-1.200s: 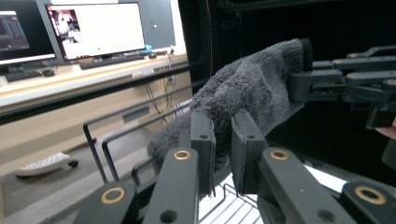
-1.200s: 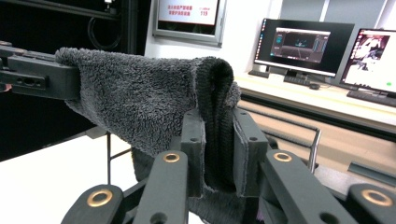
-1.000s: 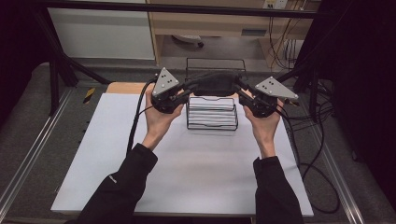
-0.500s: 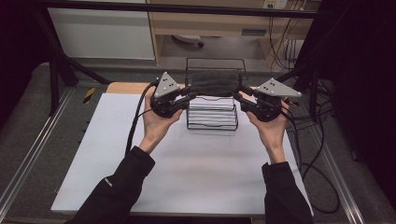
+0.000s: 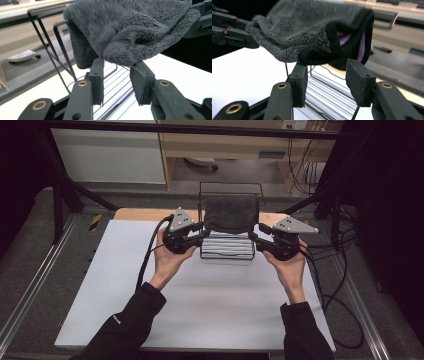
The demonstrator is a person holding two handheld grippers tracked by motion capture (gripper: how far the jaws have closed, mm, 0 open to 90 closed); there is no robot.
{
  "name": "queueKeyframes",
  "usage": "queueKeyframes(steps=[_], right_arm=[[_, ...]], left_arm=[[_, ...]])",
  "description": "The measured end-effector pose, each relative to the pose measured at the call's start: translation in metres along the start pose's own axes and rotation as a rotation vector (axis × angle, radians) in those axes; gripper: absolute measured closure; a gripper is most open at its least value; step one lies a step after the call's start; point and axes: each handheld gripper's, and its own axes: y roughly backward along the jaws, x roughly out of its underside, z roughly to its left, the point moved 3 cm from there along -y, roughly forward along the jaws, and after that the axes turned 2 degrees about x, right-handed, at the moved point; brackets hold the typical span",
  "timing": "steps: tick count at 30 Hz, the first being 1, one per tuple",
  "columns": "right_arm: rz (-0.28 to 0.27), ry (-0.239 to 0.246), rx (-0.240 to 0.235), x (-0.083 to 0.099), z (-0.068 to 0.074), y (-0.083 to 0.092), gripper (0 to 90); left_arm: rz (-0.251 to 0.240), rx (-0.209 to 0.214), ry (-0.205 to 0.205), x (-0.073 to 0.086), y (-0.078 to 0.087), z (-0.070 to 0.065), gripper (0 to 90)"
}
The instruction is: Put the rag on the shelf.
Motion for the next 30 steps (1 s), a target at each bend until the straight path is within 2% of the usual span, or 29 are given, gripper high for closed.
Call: queueKeyframes(steps=[8,15,18,24,30], right_arm=[[0.041,-0.054,0.01,0.024,-0.008,-0.015,44.6],[0.082,-0.093,0.013,0.047,-0.017,-0.024,31.8],[0.08,-0.104,-0.001,0.052,-0.016,-0.024,24.7],[0.065,-0.101,-0.042,0.05,-0.011,-0.015,14.0],[0.061,-0.111,-0.07,0.049,-0.01,-0.003,8.4]], left_arm=[[0.062,-0.02,0.025,0.013,-0.016,0.004,58.7],[0.114,-0.005,0.058,0.027,-0.02,0.005,48.3],[0.138,0.006,0.07,0.033,-0.019,0.005,43.4],[0.187,0.03,0.08,0.044,-0.013,0.005,32.8],[0.197,0.044,0.086,0.051,-0.001,0.006,25.6]])
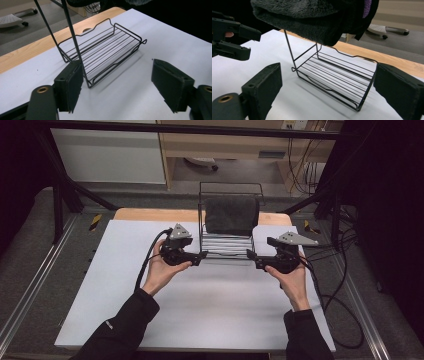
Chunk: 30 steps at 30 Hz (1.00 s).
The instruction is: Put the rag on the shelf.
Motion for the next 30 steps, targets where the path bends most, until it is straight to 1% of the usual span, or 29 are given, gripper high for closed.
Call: queueKeyframes(steps=[3,4,9,13,16,17,20,22,24,27,30], right_arm=[[0.017,0.0,-0.015,0.0,0.003,0.005,6.1],[0.025,0.007,-0.019,0.0,0.005,0.007,5.4],[0.039,0.013,-0.036,0.003,0.012,0.012,2.4],[0.063,0.023,-0.038,0.009,0.016,0.013,0.8],[0.07,0.016,-0.054,0.014,0.019,0.014,0.7],[0.071,0.021,-0.058,0.016,0.02,0.014,0.7],[0.078,0.036,-0.081,0.025,0.023,0.014,0.7],[0.088,0.032,-0.093,0.033,0.025,0.013,0.6],[0.106,0.032,-0.104,0.043,0.026,0.012,0.7],[0.131,0.044,-0.114,0.059,0.027,0.01,0.7],[0.153,0.024,-0.116,0.074,0.025,0.008,0.7]], left_arm=[[0.0,0.013,0.005,0.007,0.007,0.001,21.7],[0.002,0.014,0.007,0.01,0.01,0.001,20.5],[0.015,0.013,0.02,0.027,0.024,0.007,14.0],[0.026,0.0,0.03,0.042,0.037,0.012,9.9],[0.026,-0.011,0.037,0.053,0.047,0.015,8.3],[0.026,-0.015,0.037,0.058,0.051,0.016,7.8],[0.025,-0.023,0.047,0.071,0.06,0.018,7.6],[0.023,-0.026,0.056,0.081,0.066,0.02,7.6],[0.02,-0.031,0.067,0.091,0.07,0.022,7.7],[0.03,-0.039,0.068,0.107,0.075,0.023,7.9],[0.042,-0.043,0.073,0.121,0.079,0.025,8.0]])
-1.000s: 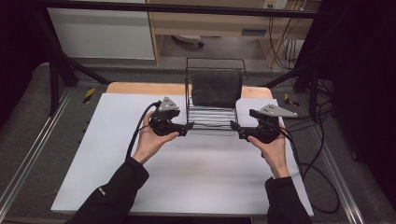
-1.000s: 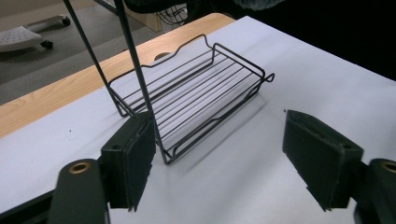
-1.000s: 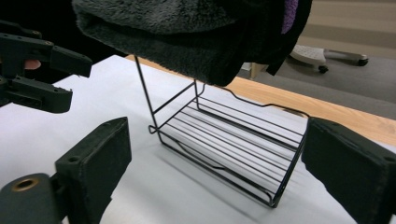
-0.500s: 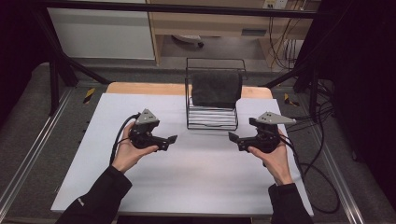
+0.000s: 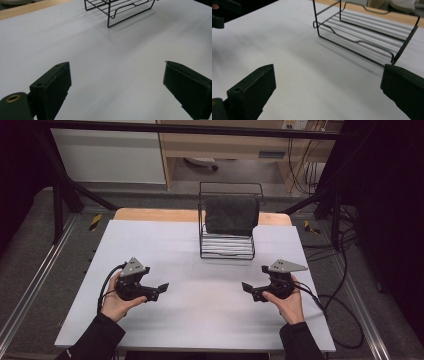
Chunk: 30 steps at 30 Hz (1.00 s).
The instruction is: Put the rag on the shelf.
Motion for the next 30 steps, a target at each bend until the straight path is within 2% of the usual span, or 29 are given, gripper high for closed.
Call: queueKeyframes(steps=[9,15,18,21,24,30], right_arm=[[0.022,-0.038,0.008,0.034,-0.014,0.004,0.8],[0.029,-0.046,0.002,0.051,-0.021,0.013,0.8],[0.038,-0.048,0.008,0.06,-0.026,0.015,0.8],[0.051,-0.052,0.015,0.068,-0.029,0.017,1.0],[0.074,-0.053,0.01,0.076,-0.031,0.016,1.1],[0.092,-0.045,0.012,0.08,-0.032,0.016,1.1]], left_arm=[[0.028,-0.028,-0.007,0.035,0.012,0.011,7.9],[0.043,-0.049,0.029,0.057,0.019,0.025,7.9],[0.031,-0.059,0.045,0.064,0.023,0.03,7.9],[0.026,-0.069,0.032,0.07,0.026,0.034,7.9],[0.024,-0.062,0.036,0.075,0.027,0.035,7.8],[0.04,-0.063,0.033,0.079,0.026,0.035,7.7]])
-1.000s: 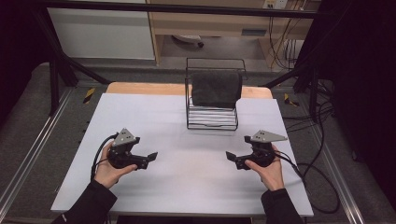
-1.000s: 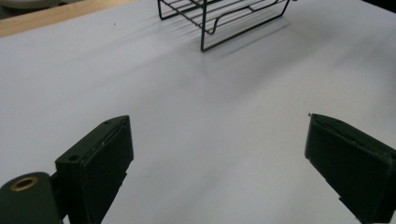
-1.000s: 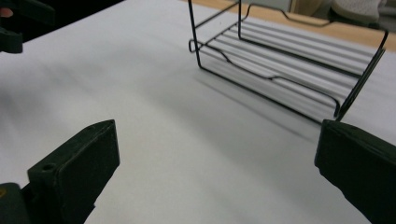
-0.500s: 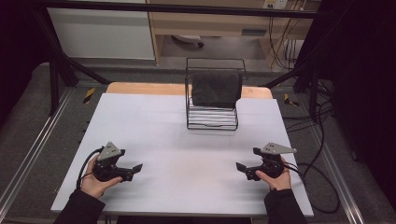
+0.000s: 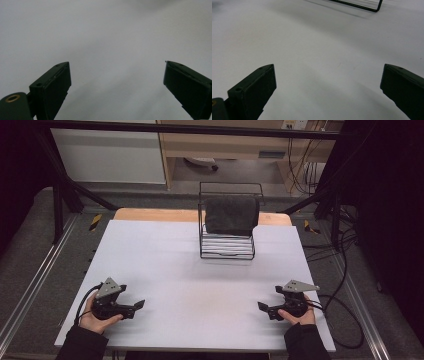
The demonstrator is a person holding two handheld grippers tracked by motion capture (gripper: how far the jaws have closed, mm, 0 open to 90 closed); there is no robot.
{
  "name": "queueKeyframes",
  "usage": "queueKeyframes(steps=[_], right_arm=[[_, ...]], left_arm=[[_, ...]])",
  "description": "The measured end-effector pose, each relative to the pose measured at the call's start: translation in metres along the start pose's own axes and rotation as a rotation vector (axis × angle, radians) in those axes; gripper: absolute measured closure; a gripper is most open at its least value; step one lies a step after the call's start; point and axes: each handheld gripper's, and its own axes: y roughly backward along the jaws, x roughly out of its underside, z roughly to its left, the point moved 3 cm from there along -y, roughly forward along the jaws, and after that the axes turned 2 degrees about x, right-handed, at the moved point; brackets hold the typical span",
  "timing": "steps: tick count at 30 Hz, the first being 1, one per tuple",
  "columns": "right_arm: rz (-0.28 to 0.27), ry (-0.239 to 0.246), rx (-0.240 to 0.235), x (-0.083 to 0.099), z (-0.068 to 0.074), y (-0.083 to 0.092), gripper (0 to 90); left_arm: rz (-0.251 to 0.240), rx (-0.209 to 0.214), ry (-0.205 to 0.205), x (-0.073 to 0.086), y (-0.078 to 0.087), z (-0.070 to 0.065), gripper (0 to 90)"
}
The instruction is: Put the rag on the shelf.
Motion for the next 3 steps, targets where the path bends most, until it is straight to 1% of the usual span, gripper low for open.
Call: queueKeyframes(steps=[3], right_arm=[[0.0,-0.001,-0.001,0.0,0.0002,0.0,1.1]], left_arm=[[0.003,-0.002,-0.002,0.0005,-0.0002,0.0,7.7]])
